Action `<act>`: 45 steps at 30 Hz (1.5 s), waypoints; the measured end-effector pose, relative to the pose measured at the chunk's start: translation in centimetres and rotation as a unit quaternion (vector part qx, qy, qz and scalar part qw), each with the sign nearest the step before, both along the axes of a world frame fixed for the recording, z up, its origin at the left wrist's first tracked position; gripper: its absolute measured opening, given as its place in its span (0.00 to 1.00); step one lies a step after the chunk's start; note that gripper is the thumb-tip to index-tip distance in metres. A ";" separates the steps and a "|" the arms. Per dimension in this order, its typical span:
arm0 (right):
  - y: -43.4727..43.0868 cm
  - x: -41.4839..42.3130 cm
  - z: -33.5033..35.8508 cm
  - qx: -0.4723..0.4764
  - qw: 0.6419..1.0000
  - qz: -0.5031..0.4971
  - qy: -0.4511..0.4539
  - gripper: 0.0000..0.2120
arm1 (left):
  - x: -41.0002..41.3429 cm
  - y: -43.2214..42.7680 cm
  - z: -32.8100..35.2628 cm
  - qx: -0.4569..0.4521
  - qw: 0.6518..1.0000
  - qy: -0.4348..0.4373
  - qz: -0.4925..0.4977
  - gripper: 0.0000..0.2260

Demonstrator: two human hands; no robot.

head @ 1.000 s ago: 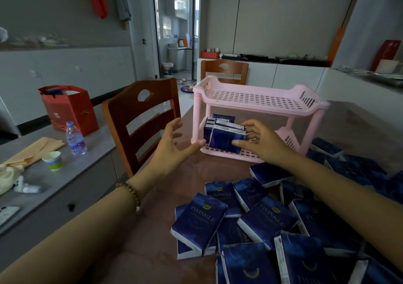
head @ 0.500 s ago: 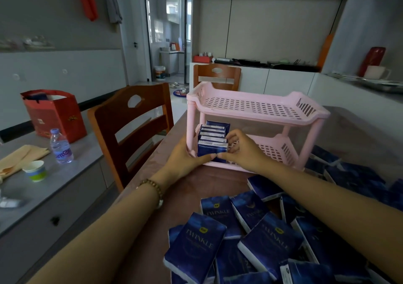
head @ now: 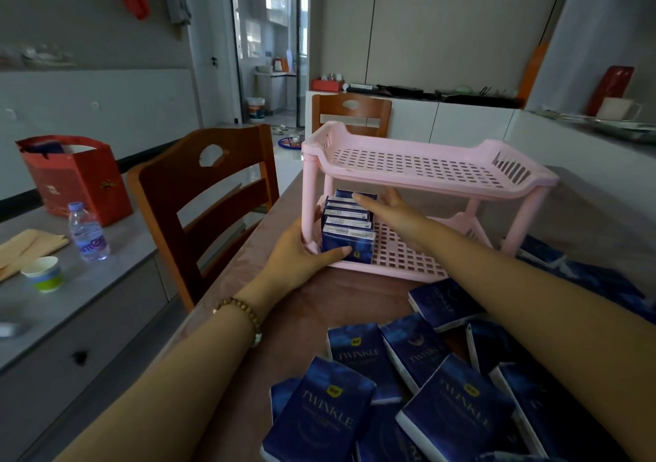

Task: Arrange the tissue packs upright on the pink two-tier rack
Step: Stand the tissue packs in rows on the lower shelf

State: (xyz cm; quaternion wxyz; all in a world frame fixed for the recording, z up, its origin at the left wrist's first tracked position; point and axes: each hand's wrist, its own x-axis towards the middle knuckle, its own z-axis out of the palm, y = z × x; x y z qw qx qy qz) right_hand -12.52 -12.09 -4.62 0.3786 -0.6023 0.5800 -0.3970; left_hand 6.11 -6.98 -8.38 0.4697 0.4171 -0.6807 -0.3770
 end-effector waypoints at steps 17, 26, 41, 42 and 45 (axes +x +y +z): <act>-1.4 3.7 -1.0 0.037 0.987 -0.050 -0.146 0.30 | 0.0 -0.5 -0.3 0.001 1.000 -0.005 -0.009 0.33; -0.8 2.8 -2.1 0.068 0.983 -0.025 -0.168 0.30 | -0.1 -0.4 -0.3 0.000 1.000 -0.004 -0.007 0.34; 8.0 -0.7 2.8 0.007 0.996 0.091 -0.002 0.25 | 2.2 3.0 2.4 0.069 0.989 -0.128 0.003 0.45; 9.1 -1.1 2.9 0.003 0.994 0.110 0.003 0.21 | 2.7 3.7 2.7 0.086 0.986 -0.145 0.008 0.48; 12.2 -1.7 3.1 0.006 0.984 0.175 0.043 0.18 | 3.9 6.1 3.2 0.134 0.975 -0.177 0.003 0.53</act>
